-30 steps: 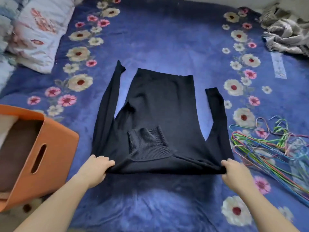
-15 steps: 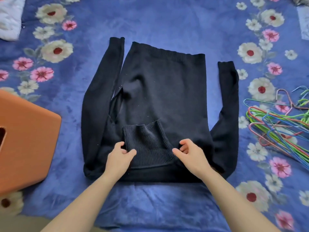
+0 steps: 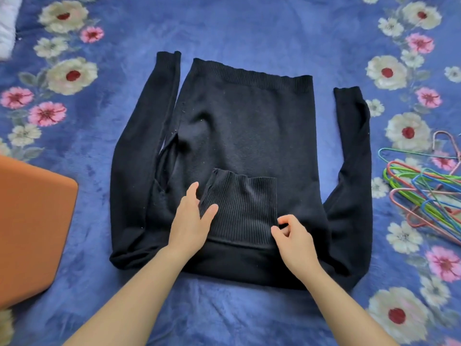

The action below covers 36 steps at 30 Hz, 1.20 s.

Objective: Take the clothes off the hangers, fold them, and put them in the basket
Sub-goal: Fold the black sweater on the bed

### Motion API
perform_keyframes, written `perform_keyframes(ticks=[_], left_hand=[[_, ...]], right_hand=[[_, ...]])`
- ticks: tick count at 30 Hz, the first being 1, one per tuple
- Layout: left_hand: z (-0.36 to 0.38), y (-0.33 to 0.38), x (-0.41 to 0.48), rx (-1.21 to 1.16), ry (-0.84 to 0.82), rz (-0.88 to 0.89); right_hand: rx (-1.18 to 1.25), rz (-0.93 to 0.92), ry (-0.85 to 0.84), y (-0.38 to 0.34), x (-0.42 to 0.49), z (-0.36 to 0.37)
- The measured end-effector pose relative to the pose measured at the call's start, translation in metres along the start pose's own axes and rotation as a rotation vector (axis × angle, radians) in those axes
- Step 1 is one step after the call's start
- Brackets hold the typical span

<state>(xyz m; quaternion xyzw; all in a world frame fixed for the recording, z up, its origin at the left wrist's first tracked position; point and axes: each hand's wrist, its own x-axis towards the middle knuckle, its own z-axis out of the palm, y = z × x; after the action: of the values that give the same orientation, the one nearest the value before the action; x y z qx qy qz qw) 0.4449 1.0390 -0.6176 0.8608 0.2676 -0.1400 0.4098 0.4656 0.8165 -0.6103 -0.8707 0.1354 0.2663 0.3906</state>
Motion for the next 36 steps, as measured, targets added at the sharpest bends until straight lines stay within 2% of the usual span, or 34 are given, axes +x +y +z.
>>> perform_keyframes(ticks=[3, 9, 16, 18, 20, 23, 25, 28, 30, 33, 34, 36], left_hand=[[0.009, -0.008, -0.005, 0.237, 0.033, 0.144], [-0.015, 0.02, 0.064, 0.279, 0.247, 0.257], [-0.059, 0.086, 0.198, 0.281, 0.239, 0.078], [-0.066, 0.099, 0.235, 0.235, 0.269, 0.008], [-0.069, 0.106, 0.266, 0.162, 0.334, -0.027], [-0.069, 0.108, 0.293, -0.154, 0.341, -0.107], [-0.073, 0.11, 0.305, -0.256, 0.394, -0.065], [-0.081, 0.113, 0.317, -0.346, 0.52, 0.074], [-0.079, 0.108, 0.321, -0.352, 0.484, 0.1], [-0.062, 0.102, 0.299, -0.049, 0.393, 0.231], [-0.052, 0.098, 0.285, 0.047, 0.338, 0.315], [-0.029, 0.092, 0.255, 0.247, 0.226, 0.49]], right_hand=[[-0.088, -0.037, 0.044, -0.002, 0.002, 0.0], [-0.16, -0.164, 0.132, -0.042, 0.068, -0.027], [-0.171, -0.128, 0.192, -0.104, 0.189, -0.07], [-0.1, -0.074, 0.226, -0.117, 0.22, -0.081], [0.117, 0.009, 0.206, -0.128, 0.243, -0.088], [0.384, 0.107, 0.169, -0.137, 0.264, -0.088], [0.49, 0.119, 0.219, -0.144, 0.273, -0.088], [0.66, 0.078, 0.397, -0.153, 0.285, -0.093], [0.735, 0.073, 0.407, -0.151, 0.291, -0.091], [0.625, -0.005, 0.372, -0.14, 0.292, -0.076], [0.49, -0.092, 0.368, -0.136, 0.286, -0.068], [0.104, -0.385, 0.33, -0.124, 0.266, -0.052]])
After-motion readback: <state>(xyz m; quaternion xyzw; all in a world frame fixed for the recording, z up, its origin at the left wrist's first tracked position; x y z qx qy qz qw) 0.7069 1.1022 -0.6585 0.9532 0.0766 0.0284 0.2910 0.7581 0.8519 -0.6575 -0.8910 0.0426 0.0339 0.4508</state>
